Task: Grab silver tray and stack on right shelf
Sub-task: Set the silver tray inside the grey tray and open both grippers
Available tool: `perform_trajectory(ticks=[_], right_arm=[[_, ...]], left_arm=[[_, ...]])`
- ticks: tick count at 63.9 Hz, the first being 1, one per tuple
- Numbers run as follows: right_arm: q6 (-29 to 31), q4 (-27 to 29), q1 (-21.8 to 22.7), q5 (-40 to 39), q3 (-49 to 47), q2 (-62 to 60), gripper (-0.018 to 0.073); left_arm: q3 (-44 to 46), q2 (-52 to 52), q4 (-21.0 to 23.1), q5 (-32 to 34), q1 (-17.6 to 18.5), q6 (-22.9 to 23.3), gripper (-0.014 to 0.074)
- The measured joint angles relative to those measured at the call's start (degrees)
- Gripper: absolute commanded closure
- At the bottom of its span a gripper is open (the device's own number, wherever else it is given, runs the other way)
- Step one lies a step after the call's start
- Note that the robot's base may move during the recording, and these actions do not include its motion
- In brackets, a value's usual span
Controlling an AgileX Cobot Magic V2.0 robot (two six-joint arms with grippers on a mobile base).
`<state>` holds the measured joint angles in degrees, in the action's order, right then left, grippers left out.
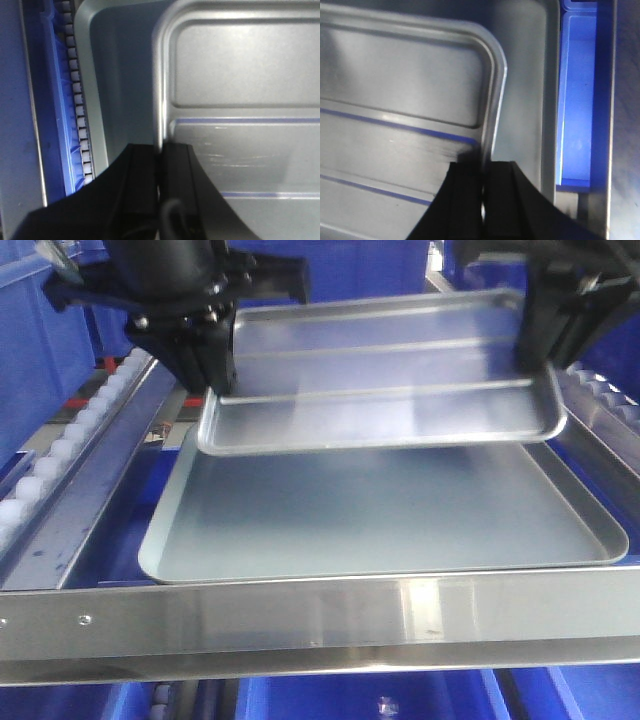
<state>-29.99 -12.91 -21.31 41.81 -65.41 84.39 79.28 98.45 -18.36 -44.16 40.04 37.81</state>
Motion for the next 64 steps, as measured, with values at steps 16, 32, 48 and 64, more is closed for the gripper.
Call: perform_trajectory(ticks=[16, 32, 48, 64], right_arm=[[0.12, -0.78, 0.32, -5.24, 0.0, 7.13, 0.0501], [0.12, -0.88, 0.32, -6.82, 0.0, 9.94, 0.0501], [0.12, -1.3, 0.35, -6.94, -0.1, 10.26, 0.0337], [0.81, -2.38, 0.35, -6.8, -0.1, 10.26, 0.0013]], left_arm=[[0.26, 6.27, 2.72, 1.74, -2.76, -0.12, 0.069], [0.26, 8.55, 3.69, 2.31, -3.43, -0.24, 0.0689], [0.26, 8.78, 3.74, 4.53, -3.58, -1.86, 0.0677], [0.26, 8.77, 4.68, 5.75, -3.82, -5.3, 0.0237]])
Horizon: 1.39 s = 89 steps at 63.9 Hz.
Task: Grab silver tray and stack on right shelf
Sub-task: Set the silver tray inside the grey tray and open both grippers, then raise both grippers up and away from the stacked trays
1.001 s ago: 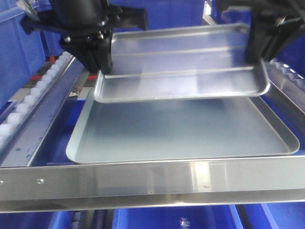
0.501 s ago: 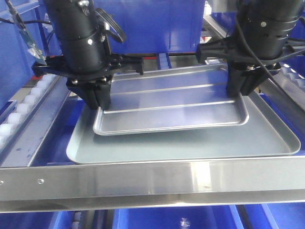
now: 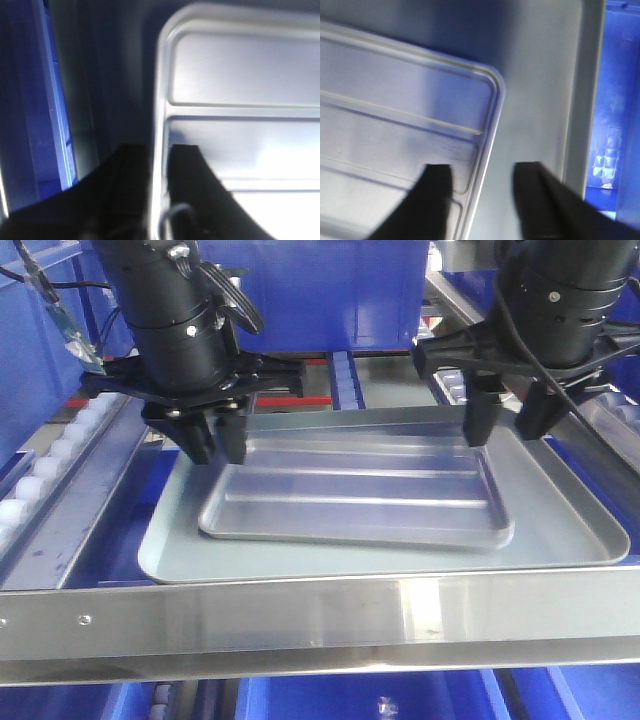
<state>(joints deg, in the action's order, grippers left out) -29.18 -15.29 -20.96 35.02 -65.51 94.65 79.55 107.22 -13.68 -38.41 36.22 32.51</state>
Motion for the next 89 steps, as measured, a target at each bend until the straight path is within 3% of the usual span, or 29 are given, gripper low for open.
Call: perform_trajectory(ticks=[3, 8, 19, 25, 36, 44, 49, 65, 78, 89], right_arm=[[0.1, -0.13, 0.0, 0.0, 0.0, 0.0, 0.0006], [0.18, -0.13, 0.0, 0.0, 0.0, 0.0, 0.0006], [0.32, -0.13, 0.0, 0.0, 0.0, -0.13, 0.001], [0.32, -0.13, 0.0, 0.0, 0.0, -1.37, 0.006], [0.47, -0.16, 0.0, 0.73, 0.0, -7.76, 0.03], [0.47, -0.16, 0.0, 2.15, 0.0, -13.51, 0.0519], [0.47, -0.16, 0.0, 2.63, 0.56, -17.23, 0.0499], [0.47, -0.16, 0.0, 0.05, 13.87, -30.43, 0.0503], [0.47, -0.16, 0.0, -7.17, 27.96, -44.85, 0.0503], [0.47, -0.25, 0.0, -12.25, 37.83, -57.53, 0.0503]], left_arm=[[0.0, 0.0, 0.24, 0.0, 0.0, -0.04, 0.0159], [0.0, 0.0, 0.32, 0.0, 0.0, -0.13, 0.0114], [1.12, 0.02, 0.51, -1.4, 0.0, -0.13, 0.0152], [3.13, 0.02, 0.65, -4.13, 0.0, -0.13, 0.0197], [6.22, -3.68, 0.65, -7.09, 0.0, -1.6, 0.0356], [6.44, -8.84, 0.16, -8.69, 0.0, -3.38, 0.054], [5.27, -13.28, -0.08, -9.16, 0.0, -4.87, 0.0689], [-11.56, -29.8, -1.29, -5.36, 2.47, -6.14, 0.069], [-30.48, -45.22, -1.77, 4.65, 7.12, -6.22, 0.069], [-45.26, -58.96, -4.79, 18.35, 11.32, -6.22, 0.069]])
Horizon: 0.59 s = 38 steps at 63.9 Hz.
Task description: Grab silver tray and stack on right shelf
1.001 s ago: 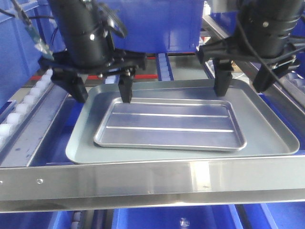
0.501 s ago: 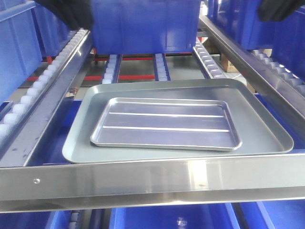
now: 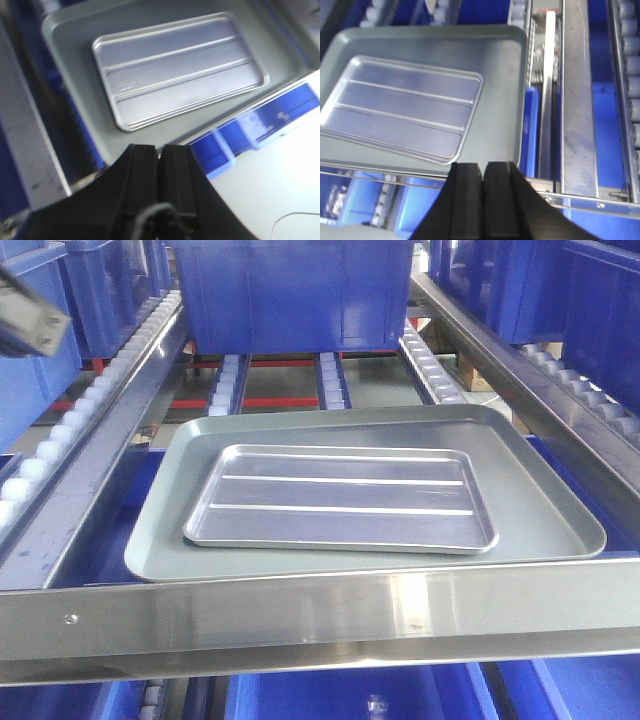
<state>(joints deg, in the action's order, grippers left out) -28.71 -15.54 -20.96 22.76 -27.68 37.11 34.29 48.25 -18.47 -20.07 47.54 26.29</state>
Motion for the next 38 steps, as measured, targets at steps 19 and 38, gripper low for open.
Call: perform_trajectory(ticks=[19, 38], right_arm=[[0.0, -0.11, 0.0, -5.98, 7.91, -16.16, 0.0503], [0.0, -0.19, 0.0, -6.4, 7.94, -16.76, 0.0503]], left_arm=[[-12.72, -14.37, -3.35, 13.91, 1.04, -0.05, 0.069], [-12.97, -14.84, -3.84, 14.24, 1.04, -0.05, 0.069]])
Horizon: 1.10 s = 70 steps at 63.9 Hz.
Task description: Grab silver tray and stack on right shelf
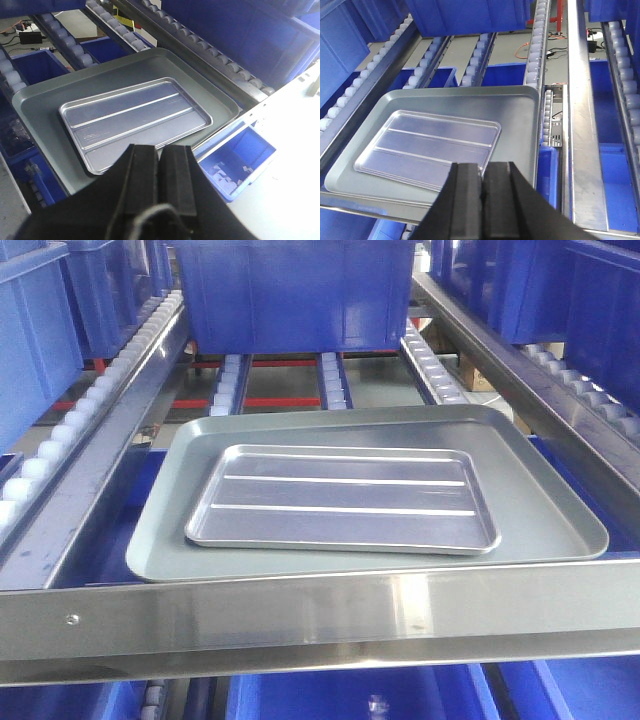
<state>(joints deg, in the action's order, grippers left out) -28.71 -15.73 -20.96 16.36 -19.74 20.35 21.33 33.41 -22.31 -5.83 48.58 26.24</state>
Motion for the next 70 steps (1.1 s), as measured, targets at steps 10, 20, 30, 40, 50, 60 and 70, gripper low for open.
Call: perform_trajectory(ticks=[10, 20, 30, 40, 50, 60, 70], right_arm=[[0.0, -0.04, 0.0, 0.0, 0.0, 0.0, 0.0503], [0.0, -0.13, 0.0, 0.0, 0.0, 0.0, 0.0503], [0.0, -0.13, 0.0, 0.0, 0.0, 0.0, 0.0503], [0.0, -0.13, 0.0, 0.0, 0.0, 0.0, 0.0503], [0.0, -0.13, 0.0, 0.0, 0.0, 0.0, 0.0503], [0.0, -0.13, 0.0, 0.0, 0.0, 0.0, 0.0503], [0.0, -0.13, 0.0, -0.02, 0.0, 0.0, 0.0503]], left_arm=[[0.0, 0.0, -0.09, 0.0, 0.0, 0.0, 0.069], [0.0, 0.0, 1.43, 0.0, 0.0, -0.09, 0.069], [-1.35, -0.58, 13.54, 0.49, -0.29, -9.32, 0.069], [-5.85, -7.63, 15.49, 0.6, -5.62, -17.58, 0.069], [-12.29, -20.96, 19.37, 0.72, -16.75, -22.89, 0.069], [-20.04, -32.79, 25.33, 0.83, -30.35, -28.12, 0.069], [-23.04, -33.97, 26.87, 3.5, -42.06, -28.8, 0.069]])
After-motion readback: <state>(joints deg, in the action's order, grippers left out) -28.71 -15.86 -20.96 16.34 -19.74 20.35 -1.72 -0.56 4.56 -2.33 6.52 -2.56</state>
